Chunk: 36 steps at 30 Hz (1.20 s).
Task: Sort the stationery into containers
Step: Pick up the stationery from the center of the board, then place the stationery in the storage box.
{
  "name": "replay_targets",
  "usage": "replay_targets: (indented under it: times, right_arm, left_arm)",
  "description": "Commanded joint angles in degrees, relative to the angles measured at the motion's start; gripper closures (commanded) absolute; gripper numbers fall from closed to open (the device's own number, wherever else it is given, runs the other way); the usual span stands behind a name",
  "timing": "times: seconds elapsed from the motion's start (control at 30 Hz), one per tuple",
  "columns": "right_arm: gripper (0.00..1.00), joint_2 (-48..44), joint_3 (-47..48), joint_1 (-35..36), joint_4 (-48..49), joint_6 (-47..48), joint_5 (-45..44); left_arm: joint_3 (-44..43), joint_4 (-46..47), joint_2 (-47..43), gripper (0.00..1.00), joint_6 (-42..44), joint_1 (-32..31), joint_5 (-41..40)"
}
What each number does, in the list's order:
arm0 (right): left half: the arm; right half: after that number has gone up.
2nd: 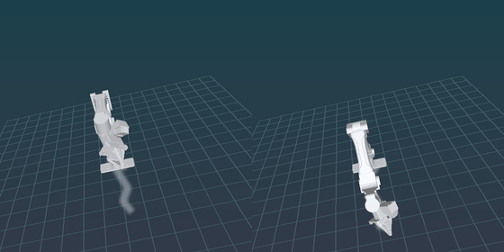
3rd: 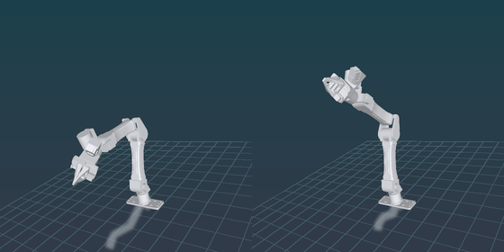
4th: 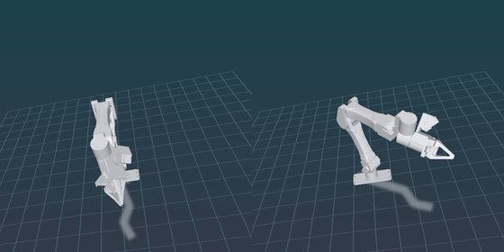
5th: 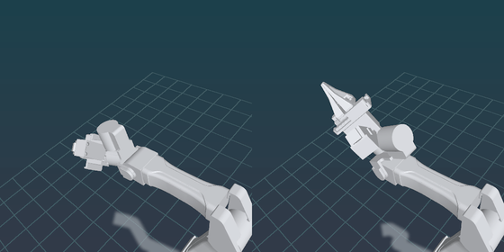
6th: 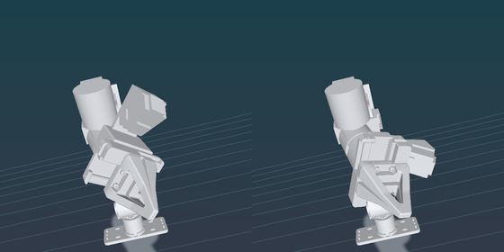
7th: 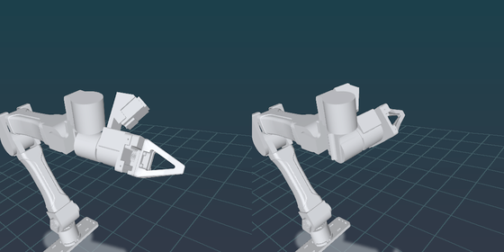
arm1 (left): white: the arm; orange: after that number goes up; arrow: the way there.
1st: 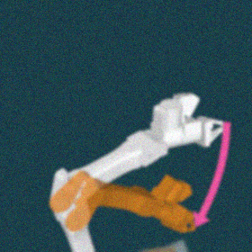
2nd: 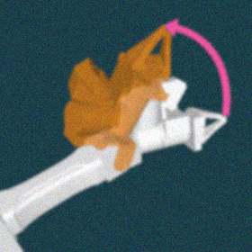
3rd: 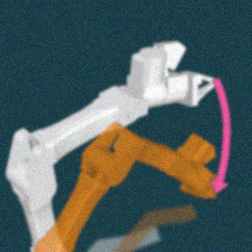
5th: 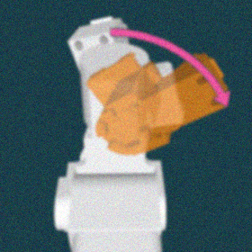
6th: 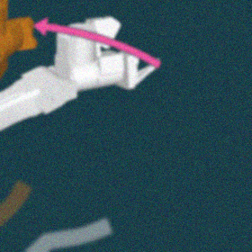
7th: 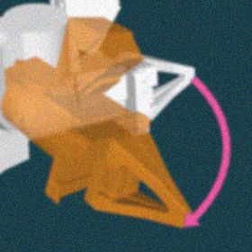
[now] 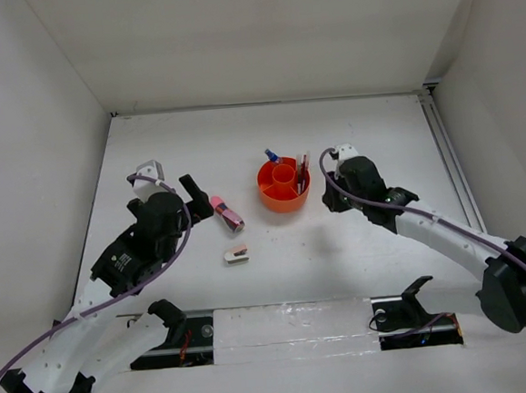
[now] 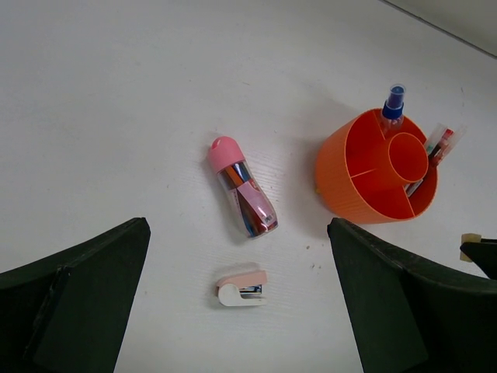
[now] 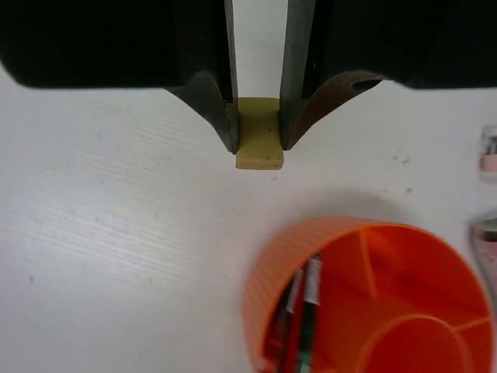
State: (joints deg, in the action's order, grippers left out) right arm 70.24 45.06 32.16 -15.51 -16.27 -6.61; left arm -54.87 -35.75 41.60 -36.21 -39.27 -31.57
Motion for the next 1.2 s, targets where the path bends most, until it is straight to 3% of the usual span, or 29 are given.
replay_targets:
  times: [0.0,0.23,0.43,0.87,1.03,1.17]
  right_arm:
    - [1.0,-1.3,2.9,2.4,6.4,6.6,8.1]
    - [1.0,3.0,7.8,6.1,14.2,17.2,20.5]
    - [1.0,9.6,17.0,7.4,16.5,20.6,21.8]
    - [1.0,27.1,32.5,9.1,22.1,23.8,15.9]
    - [1.0,28.9,33.6,7.9,23.3,24.4,16.0]
    - [1.0,29.5,33.6,7.9,23.9,22.8,10.4]
  left_arm:
    - [0.4,1.6,-0.6,0.01,0.7,0.2,-0.6]
    - [1.4,3.1,-3.5,0.01,1.2,0.2,0.5]
    - [1.4,3.7,-2.9,0.01,1.8,0.2,1.0]
    - [1.4,3.7,-3.5,0.01,2.3,0.2,1.0]
    - [1.4,3.7,-3.5,0.01,2.3,0.2,1.0]
    - [1.4,4.2,-3.5,0.01,2.3,0.2,1.5]
